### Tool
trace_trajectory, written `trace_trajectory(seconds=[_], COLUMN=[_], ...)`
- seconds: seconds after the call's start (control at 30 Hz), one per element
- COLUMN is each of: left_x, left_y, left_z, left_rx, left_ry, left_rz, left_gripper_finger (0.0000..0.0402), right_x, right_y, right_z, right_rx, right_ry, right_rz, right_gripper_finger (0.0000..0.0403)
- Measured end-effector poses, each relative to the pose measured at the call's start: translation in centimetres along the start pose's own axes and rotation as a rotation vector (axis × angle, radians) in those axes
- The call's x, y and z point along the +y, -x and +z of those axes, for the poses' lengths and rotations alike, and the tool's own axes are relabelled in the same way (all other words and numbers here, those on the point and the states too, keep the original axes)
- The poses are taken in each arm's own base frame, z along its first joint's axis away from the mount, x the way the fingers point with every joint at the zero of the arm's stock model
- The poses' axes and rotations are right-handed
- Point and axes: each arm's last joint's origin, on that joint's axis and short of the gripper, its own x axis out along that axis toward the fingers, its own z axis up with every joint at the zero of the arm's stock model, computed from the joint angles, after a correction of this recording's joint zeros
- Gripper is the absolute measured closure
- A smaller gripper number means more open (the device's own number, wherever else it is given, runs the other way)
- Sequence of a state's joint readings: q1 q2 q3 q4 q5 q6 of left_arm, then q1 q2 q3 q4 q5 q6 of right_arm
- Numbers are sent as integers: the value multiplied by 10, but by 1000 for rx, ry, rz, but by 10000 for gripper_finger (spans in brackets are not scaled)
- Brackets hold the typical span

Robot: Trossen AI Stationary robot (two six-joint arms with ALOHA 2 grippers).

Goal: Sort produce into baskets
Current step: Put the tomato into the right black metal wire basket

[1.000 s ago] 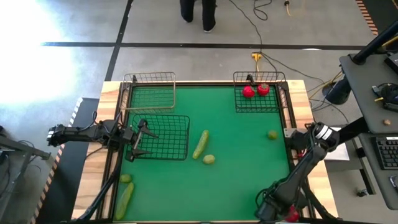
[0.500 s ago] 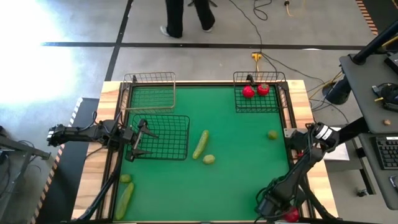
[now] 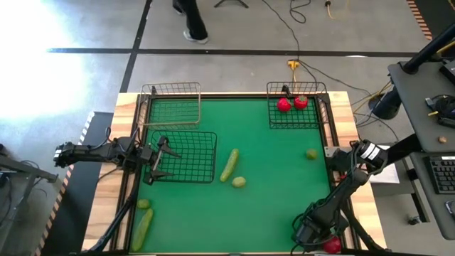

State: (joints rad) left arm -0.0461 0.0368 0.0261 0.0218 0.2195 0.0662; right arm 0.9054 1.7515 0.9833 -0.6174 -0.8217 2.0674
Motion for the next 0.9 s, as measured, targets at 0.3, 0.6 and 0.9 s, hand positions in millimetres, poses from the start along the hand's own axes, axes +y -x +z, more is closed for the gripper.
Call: trace_trajectory(seconds=[0.3, 0.6, 0.9], left_x=[0, 0, 0], left_y=[0, 0, 0], left_z=[0, 0, 0], left_rx=[1, 0, 0], left_ry=[0, 0, 0], left_rz=[0, 0, 0], left_gripper_finger=[83, 83, 83], right_x=[0, 1, 0], right_y=[0, -4, -8], right_z=[-3, -2, 3], right_rx=[64, 73, 37], right_ry=[18, 47, 38], right_rz=[-28, -21, 3], right_gripper_finger=[62, 73, 40])
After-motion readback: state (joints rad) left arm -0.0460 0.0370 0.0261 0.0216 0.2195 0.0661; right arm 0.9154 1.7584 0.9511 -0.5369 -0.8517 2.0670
